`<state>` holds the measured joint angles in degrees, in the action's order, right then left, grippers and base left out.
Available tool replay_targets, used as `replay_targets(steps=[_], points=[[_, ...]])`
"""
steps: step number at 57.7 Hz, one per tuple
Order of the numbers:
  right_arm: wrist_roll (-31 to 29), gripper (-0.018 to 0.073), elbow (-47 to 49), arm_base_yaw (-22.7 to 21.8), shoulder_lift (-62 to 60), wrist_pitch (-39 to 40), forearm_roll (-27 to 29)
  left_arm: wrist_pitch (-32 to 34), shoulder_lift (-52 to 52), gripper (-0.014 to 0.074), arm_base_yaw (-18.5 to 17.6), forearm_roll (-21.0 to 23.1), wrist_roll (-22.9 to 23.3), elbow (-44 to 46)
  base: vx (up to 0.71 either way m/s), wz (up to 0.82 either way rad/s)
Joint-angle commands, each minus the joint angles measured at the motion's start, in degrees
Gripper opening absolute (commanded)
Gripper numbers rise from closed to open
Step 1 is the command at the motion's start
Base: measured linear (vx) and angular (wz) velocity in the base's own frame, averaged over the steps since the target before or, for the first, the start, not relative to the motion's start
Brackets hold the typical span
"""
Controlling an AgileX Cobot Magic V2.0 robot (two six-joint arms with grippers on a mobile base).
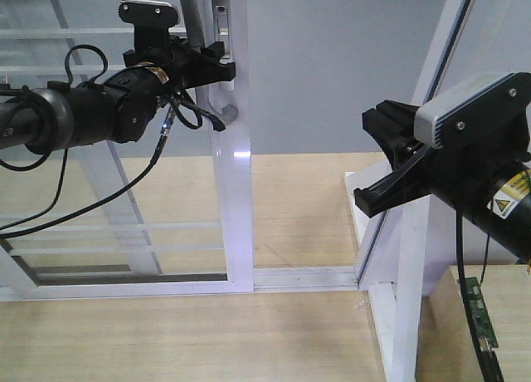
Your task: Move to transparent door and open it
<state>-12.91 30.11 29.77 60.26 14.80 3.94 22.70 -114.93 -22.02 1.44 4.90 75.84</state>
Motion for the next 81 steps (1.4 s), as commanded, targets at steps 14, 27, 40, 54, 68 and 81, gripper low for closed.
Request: replay_targets(steps=[14, 27, 40, 54, 68, 81], points=[[-0.3, -0.0006, 1.7, -0.2, -1.1, 4.9, -0.1, 2.4, 4.2, -0.0009, -0.3, 0.4, -0.1, 1.9, 0.0, 0.0], [-0.2, -0.0006, 1.7, -0.2, -1.1, 4.9, -0.1, -5.2, 8.5, 0.0, 0.3, 0.4, -3.3, 1.9, 0.0, 0.0], [0.2, -0.0006, 1.7, -0.2, -1.1, 4.9, -0.1, -12.7, 12.3, 0.0, 2.6, 0.4, -4.9, 1.9, 0.0, 0.0], [0.2, -0.0006, 1.7, -0.2, -1.1, 4.9, -0.1, -17.2, 15.1, 0.0, 5.9, 0.4, -4.9, 1.9, 0.0, 0.0], [0.5, -0.0006, 1.7, -0.2, -1.1, 4.9, -0.1, -19.5, 17.1, 0.0, 9.0, 0.4, -4.9, 1.9, 0.0, 0.0], [0.5, -0.0006, 1.7, -0.2, -1.1, 4.6, -0.1, -28.8, 21.1, 0.0, 10.1, -0.9, -6.7, 1.9, 0.0, 0.0]])
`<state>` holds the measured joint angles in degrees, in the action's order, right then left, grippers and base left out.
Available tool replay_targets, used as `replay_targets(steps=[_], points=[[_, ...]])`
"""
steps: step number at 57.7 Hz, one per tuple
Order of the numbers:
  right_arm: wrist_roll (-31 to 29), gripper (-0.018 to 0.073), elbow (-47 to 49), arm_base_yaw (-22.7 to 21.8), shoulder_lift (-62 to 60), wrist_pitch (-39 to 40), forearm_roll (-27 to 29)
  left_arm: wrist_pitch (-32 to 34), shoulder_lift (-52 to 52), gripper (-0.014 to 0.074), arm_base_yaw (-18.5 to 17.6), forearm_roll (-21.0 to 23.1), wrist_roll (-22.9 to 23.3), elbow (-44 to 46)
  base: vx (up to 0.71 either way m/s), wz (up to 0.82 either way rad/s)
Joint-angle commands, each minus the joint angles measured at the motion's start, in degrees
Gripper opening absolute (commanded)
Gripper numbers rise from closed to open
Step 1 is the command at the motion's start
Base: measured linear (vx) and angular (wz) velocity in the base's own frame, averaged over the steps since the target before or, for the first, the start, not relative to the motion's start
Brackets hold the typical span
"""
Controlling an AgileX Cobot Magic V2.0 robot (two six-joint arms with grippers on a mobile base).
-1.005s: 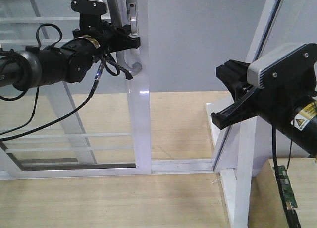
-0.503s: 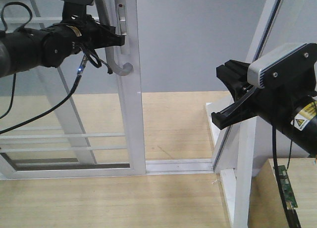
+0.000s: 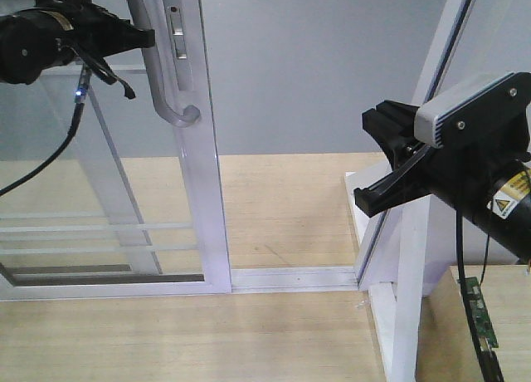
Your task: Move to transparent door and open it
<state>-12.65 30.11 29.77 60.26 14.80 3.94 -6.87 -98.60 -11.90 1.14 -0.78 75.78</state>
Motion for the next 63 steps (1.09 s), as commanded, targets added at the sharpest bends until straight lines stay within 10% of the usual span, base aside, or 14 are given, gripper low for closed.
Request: replay_targets(steps=[1, 41, 63], points=[[0.2, -0.0006, 1.7, -0.2, -1.1, 4.6, -0.1, -0.2, 5.4, 0.0, 0.0, -1.1, -1.6, 2.0, 0.0, 0.0], [-3.2, -0.0005, 1.2, -0.2, -16.4, -15.7, 9.8, -3.7, 59.1, 0.0, -0.1, -2.2, -7.2, -43.8, 0.0, 0.0], [-2.8, -0.0005, -12.3, -5.4, -32.4, -15.6, 9.9, -26.3, 90.1, 0.0, 0.0, -2.3, -1.1, -53.9, 0.0, 0.0]])
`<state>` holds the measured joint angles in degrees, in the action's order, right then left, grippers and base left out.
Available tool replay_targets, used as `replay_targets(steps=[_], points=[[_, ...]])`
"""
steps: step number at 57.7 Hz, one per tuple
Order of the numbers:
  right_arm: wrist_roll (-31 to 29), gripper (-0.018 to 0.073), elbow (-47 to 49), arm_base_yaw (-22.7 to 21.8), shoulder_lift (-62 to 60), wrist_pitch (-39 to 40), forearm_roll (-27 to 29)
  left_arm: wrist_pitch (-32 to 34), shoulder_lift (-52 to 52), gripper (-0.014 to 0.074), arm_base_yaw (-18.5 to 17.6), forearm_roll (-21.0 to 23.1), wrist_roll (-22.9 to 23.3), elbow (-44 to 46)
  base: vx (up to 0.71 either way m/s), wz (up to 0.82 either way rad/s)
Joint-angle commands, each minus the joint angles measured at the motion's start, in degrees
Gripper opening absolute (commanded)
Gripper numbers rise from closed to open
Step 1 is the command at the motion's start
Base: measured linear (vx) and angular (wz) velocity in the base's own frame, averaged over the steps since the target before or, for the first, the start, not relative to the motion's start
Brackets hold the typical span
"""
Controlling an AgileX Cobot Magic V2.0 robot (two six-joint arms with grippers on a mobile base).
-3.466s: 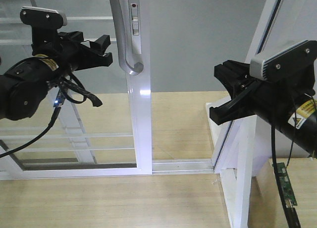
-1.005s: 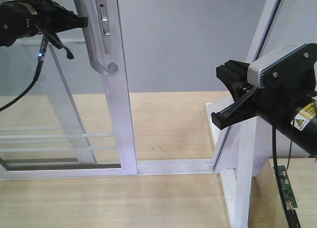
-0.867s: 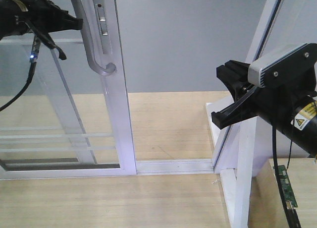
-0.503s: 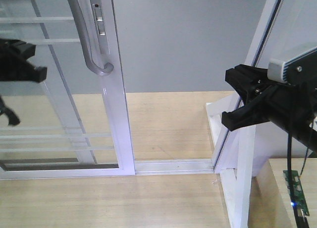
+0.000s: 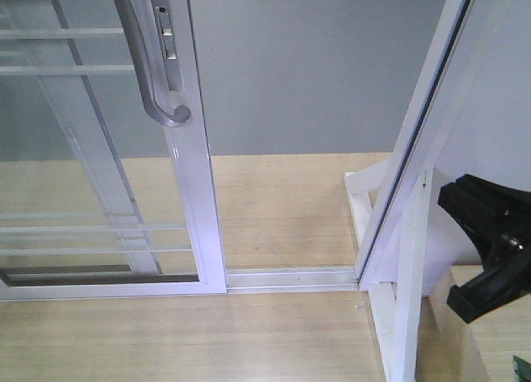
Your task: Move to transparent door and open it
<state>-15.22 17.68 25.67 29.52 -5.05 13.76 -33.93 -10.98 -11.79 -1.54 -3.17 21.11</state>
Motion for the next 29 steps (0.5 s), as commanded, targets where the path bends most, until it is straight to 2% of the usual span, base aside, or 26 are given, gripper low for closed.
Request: replay_targets(steps=[1, 5, 13, 19, 24, 29], points=[[-0.3, -0.0005, -0.3, -1.6, -2.2, 4.4, 0.0, 0.8, 3.0, 0.0, -0.1, 0.4, 1.4, 0.6, 0.0, 0.0], [-0.5, -0.0005, -1.2, -2.4, -3.3, 4.5, -0.1, 2.1, 4.7, 0.0, -0.1, 0.4, 2.3, 0.3, 0.0, 0.0], [-0.7, -0.0005, -1.5, -2.5, -3.4, 6.6, -1.1, 7.3, 5.0, 0.0, -0.1, 0.4, 8.7, -1.3, 0.0, 0.0], [-0.7, -0.0005, -1.5, -2.5, -3.4, 9.0, -3.1, 13.2, 5.0, 0.0, -0.1, 0.4, 9.1, -3.5, 0.0, 0.0], [-0.5, -0.0005, -1.5, -2.5, -3.4, 9.1, -2.8, 18.1, 5.0, 0.0, -0.1, 0.4, 10.0, -4.9, 0.0, 0.0], [0.4, -0.0005, -1.5, -2.5, -3.4, 7.8, -2.4, 20.1, 5.0, 0.0, -0.1, 0.4, 10.1, -5.4, 0.0, 0.0]])
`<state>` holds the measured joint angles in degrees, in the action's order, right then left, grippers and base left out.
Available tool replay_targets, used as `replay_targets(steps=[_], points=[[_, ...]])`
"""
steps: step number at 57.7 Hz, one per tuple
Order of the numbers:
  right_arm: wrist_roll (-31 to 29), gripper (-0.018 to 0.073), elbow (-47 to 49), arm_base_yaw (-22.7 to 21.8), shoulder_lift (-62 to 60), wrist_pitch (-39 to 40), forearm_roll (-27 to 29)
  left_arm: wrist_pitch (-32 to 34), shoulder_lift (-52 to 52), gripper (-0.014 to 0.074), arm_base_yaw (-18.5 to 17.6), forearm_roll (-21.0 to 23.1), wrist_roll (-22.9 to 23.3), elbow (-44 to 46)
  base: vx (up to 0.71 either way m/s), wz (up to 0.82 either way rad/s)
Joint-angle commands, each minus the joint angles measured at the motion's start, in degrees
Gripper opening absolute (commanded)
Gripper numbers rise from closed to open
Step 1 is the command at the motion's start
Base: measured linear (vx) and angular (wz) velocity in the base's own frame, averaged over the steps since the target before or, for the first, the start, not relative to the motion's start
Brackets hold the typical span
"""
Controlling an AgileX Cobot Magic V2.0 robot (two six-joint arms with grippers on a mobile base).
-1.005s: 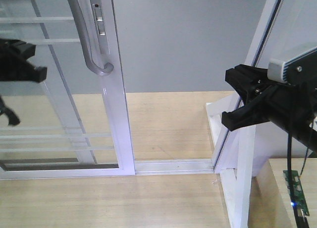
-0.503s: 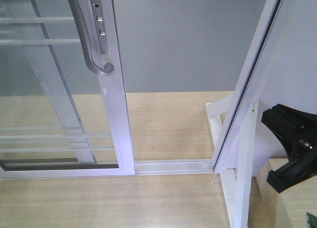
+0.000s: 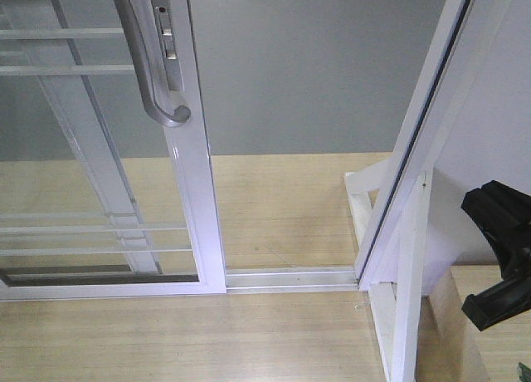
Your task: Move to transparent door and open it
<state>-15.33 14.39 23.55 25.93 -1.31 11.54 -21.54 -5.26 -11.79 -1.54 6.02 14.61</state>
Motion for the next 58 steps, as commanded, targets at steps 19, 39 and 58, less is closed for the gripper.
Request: replay_targets(steps=[19, 39, 58], points=[[0.5, -0.0005, 1.8, -0.4, 0.1, 1.7, -0.3, 7.5, -0.7, 0.0, -0.1, 0.4, 1.0, 1.1, 0.0, 0.0], [0.5, -0.0005, 1.8, -0.4, 0.1, 1.7, -0.3, 7.5, -0.6, 0.0, -0.1, 0.3, 0.8, 1.0, 0.0, 0.0], [0.5, -0.0005, 1.8, -0.4, 0.1, 1.7, -0.3, 18.8, 6.6, 0.0, -0.3, -5.7, -1.1, -14.4, 0.0, 0.0]])
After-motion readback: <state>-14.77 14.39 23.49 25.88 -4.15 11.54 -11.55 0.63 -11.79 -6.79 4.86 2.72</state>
